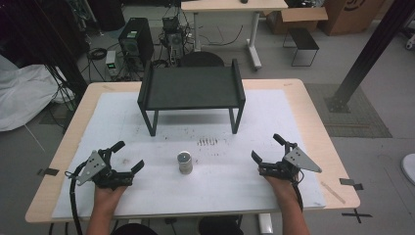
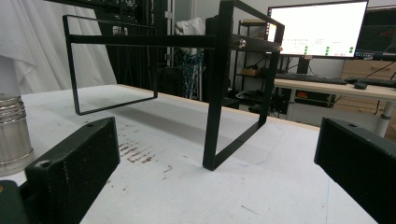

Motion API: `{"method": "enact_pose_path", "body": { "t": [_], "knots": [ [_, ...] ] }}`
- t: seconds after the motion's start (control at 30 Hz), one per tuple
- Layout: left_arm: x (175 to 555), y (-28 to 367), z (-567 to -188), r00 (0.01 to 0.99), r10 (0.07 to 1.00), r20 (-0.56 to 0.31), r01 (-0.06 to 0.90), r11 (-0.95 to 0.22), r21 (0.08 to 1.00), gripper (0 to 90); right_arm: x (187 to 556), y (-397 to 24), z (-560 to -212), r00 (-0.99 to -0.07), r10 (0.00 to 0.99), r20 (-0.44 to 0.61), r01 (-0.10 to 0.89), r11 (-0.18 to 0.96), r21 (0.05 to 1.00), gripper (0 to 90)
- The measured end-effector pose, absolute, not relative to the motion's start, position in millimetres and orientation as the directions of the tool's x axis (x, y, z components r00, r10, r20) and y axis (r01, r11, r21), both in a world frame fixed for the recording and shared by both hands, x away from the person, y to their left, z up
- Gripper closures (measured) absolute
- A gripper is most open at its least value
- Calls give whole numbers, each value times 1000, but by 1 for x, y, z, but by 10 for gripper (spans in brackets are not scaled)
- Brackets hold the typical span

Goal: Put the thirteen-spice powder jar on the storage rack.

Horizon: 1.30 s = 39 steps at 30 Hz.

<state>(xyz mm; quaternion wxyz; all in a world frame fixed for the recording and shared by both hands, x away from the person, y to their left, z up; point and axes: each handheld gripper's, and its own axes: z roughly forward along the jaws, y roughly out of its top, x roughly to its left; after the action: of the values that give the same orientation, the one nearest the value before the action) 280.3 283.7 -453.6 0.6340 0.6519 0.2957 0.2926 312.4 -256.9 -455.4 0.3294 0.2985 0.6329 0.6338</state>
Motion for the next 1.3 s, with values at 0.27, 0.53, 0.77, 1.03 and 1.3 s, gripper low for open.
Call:
{"method": "enact_pose_path", "body": {
  "t": [0.27,0.53,0.77,1.03,1.3],
  "knots": [
    [281,284,-453,655,756,3,19,-21,1000,2,312,-257,-455,-605,795,-37,-43,14,999,0],
    [281,284,-453,655,755,1,21,-19,1000,2,312,-258,-456,-606,795,-31,-40,9,999,0],
    [281,284,-453,653,757,3,17,-18,1000,2,312,-258,-456,-606,795,-33,-46,7,999,0],
    [280,287,-454,646,763,-14,10,10,1000,2,312,-258,-456,-607,794,-30,-44,4,999,0],
    [277,294,-448,648,760,-52,26,47,999,2,313,-258,-455,-608,794,-29,-43,3,999,0]
  ]
}}
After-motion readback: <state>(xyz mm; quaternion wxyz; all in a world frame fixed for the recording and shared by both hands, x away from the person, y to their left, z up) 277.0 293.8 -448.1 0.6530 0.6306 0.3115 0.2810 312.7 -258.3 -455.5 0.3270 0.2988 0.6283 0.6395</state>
